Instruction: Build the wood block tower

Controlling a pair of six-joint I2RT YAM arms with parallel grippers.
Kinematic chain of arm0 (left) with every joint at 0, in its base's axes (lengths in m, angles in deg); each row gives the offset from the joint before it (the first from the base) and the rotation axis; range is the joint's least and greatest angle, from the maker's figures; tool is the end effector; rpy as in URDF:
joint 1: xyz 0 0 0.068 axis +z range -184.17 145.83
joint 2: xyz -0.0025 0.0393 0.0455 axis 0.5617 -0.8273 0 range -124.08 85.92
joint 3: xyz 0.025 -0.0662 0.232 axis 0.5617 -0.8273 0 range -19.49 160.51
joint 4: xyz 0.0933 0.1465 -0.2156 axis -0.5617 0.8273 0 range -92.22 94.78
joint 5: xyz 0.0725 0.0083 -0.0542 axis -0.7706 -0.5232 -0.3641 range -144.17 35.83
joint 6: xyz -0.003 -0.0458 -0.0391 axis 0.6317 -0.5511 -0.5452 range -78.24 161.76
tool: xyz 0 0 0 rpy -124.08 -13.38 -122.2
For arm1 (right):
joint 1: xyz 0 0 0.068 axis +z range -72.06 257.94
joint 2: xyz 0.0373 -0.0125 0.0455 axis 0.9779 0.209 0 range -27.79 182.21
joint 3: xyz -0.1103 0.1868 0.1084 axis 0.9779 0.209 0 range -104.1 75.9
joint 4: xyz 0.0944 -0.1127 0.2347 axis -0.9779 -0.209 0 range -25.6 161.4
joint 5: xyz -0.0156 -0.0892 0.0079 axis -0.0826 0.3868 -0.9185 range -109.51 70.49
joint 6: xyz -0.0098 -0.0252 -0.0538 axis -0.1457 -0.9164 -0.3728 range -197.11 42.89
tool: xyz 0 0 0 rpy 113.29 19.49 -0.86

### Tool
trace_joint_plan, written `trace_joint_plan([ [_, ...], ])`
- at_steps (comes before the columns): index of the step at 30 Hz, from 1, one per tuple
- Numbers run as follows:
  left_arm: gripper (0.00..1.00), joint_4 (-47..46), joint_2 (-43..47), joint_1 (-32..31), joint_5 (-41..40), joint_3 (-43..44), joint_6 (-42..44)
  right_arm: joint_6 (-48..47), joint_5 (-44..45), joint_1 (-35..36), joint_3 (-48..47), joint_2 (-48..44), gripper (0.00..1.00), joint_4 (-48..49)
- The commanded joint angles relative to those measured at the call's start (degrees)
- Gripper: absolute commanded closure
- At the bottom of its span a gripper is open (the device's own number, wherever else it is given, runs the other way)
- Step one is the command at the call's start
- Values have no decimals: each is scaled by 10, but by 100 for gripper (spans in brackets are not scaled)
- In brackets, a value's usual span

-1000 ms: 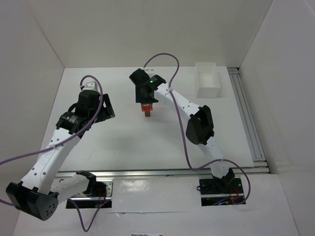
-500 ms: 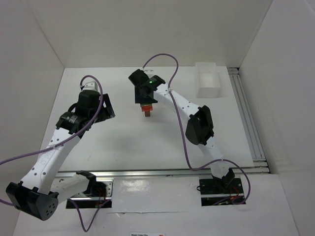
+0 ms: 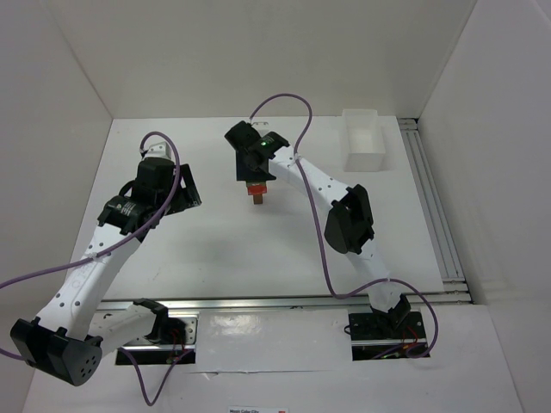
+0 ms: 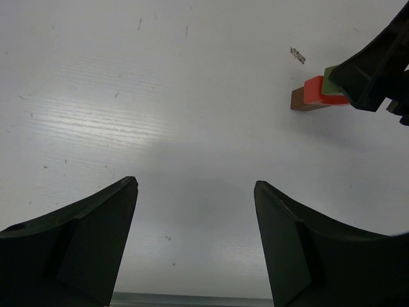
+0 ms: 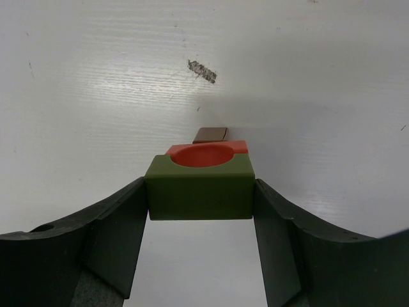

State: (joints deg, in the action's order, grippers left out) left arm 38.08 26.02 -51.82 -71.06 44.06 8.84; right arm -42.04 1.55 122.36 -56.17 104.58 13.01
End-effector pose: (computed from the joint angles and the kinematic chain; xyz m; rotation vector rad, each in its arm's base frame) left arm 0.2461 -0.0646 0.3215 -0.4505 2.1371 -0.1751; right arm 0.3673 0.3375 0.2451 -0.0738 2.4949 0.0903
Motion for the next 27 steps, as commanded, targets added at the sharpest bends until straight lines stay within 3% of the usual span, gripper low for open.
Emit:
trace_joint_plan([
  [1, 14, -7, 1, 4, -10, 14, 14, -2, 19, 6, -26, 3, 42, -18],
  [27, 14, -7, 1, 4, -10, 14, 14, -2, 13, 6, -21, 9, 42, -18],
])
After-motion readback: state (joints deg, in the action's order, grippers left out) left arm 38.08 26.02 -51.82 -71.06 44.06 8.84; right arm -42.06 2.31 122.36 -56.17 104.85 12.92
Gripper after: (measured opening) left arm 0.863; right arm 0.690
